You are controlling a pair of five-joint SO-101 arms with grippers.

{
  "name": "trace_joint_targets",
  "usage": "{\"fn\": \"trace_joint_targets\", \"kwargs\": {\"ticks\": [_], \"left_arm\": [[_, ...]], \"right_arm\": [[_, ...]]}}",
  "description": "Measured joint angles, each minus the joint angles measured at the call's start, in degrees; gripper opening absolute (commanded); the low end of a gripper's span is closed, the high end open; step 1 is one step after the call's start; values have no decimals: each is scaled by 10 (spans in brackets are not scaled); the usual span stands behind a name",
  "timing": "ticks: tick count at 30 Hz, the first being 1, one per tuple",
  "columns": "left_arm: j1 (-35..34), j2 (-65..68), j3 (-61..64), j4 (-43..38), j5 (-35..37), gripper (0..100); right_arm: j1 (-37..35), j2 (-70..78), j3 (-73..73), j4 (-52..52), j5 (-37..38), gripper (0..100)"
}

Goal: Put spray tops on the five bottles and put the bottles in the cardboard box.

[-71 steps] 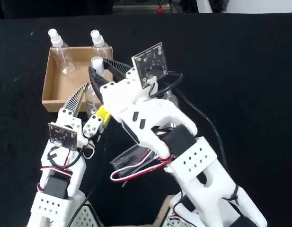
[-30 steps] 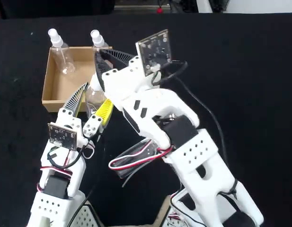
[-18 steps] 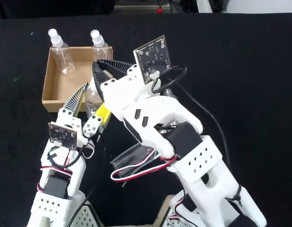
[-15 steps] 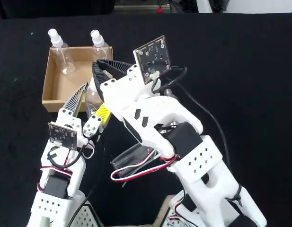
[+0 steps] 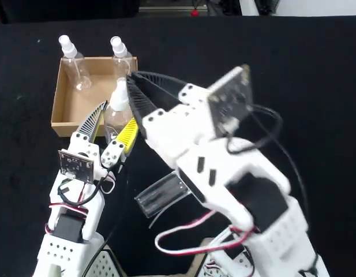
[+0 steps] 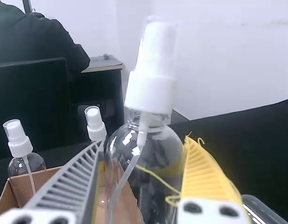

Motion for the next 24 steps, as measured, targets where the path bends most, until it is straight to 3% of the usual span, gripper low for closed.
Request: {"fn": "trace_joint_targets", "kwargs": {"ticks": [13,18,24], "left_arm": [[-3,0,35,0,0,116],[-15,1,38,13,0,116],[-116,1,39,14,73,116]], "right_arm": [[249,-183,88,136,0,12],[263,-222,167,149,0,12],[267,-215,274,123,0,12]]}}
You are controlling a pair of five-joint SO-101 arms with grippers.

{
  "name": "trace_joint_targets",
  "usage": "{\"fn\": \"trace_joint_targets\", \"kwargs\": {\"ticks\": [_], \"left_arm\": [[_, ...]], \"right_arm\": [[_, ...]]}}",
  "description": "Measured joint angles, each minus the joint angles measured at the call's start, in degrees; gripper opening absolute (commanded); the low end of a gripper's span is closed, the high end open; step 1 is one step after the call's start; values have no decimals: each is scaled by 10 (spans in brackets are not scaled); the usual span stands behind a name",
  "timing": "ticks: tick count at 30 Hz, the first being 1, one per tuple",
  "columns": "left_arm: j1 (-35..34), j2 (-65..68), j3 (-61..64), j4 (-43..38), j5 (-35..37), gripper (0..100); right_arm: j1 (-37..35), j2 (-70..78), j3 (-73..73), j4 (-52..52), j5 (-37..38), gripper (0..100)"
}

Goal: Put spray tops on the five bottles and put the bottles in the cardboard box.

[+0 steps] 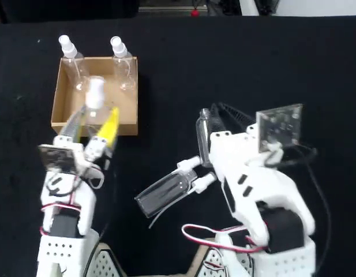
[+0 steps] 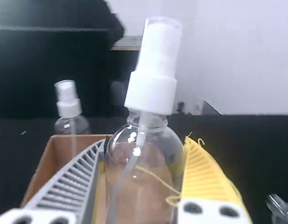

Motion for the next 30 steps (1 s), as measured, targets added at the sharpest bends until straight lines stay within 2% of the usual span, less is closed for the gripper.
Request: {"fn": "trace_joint_targets", "kwargs": {"ticks": [5,13,19,30], "left_arm": [[-72,0,-27,-4,49,116],[-82,46,-43,-178,52,116],[-82,203,-109,-272,53,116],[-82,602,-258,-458,53,116]], "right_arm": [[-1,-4,120,-73,0,12],[-36,-4,225,-111,-25,12],[-39,-4,280,-168,-28,12],[-40,-4,324,-222,-28,12]]}}
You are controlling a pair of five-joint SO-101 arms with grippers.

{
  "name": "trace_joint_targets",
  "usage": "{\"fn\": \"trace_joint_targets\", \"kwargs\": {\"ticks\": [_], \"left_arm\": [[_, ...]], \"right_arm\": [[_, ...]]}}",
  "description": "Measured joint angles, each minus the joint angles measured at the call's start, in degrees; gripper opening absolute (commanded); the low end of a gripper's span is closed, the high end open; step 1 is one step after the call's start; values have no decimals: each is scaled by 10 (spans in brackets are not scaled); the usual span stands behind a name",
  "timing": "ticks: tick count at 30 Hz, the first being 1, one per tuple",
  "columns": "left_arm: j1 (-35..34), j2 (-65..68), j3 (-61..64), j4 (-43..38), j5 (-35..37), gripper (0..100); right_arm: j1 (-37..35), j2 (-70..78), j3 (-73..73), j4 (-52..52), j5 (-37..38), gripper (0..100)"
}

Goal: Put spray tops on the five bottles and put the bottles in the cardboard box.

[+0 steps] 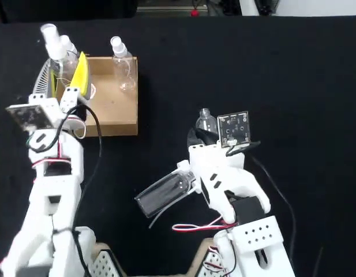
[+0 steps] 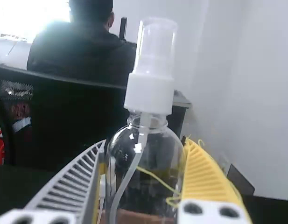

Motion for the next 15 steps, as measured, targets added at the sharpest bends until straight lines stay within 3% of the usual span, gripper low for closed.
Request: {"fn": "trace_joint_targets", "kwargs": {"ticks": [10,15], "left_arm": [[5,244,-14,-235,0,116],[15,364,-81,-287,0,116]], "right_arm": [[-1,0,0,-2,0,12],[-1,0,0,-2,0,12]]}}
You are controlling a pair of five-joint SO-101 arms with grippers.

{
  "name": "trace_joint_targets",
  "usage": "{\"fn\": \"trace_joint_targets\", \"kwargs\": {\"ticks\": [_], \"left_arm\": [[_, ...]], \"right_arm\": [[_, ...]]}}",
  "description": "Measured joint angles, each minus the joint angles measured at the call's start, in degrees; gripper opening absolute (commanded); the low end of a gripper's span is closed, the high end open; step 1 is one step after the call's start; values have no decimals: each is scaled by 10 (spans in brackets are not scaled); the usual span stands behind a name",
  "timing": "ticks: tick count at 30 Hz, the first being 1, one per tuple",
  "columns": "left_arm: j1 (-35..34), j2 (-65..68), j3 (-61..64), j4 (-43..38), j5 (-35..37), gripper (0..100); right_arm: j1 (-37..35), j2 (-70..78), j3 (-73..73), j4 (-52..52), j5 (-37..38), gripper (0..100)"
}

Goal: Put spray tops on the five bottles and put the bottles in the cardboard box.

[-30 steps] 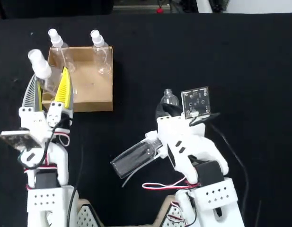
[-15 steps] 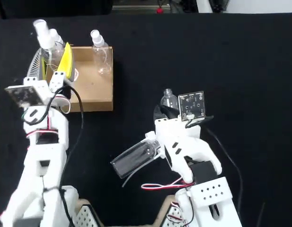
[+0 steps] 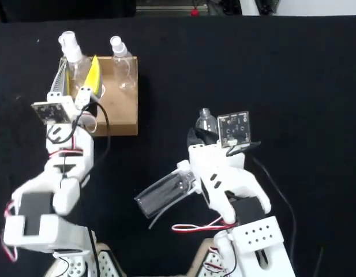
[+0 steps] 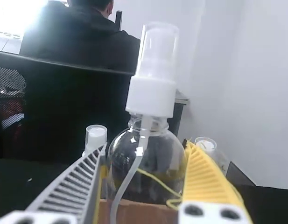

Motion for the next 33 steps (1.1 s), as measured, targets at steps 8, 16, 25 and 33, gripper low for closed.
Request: {"fn": "trace_joint_targets", "kwargs": {"ticks": [8,16,25,33], "left_arm": [[0,164,-84,-98,0,113],[0,276,-167,-118,0,113],[0,338,-225,-118,0,113],[0,382,-269,-118,0,113]], "right_arm": [[0,0,0,0,0,12],[0,0,0,0,0,12],[0,0,0,0,0,12],[0,0,0,0,0,12]]}}
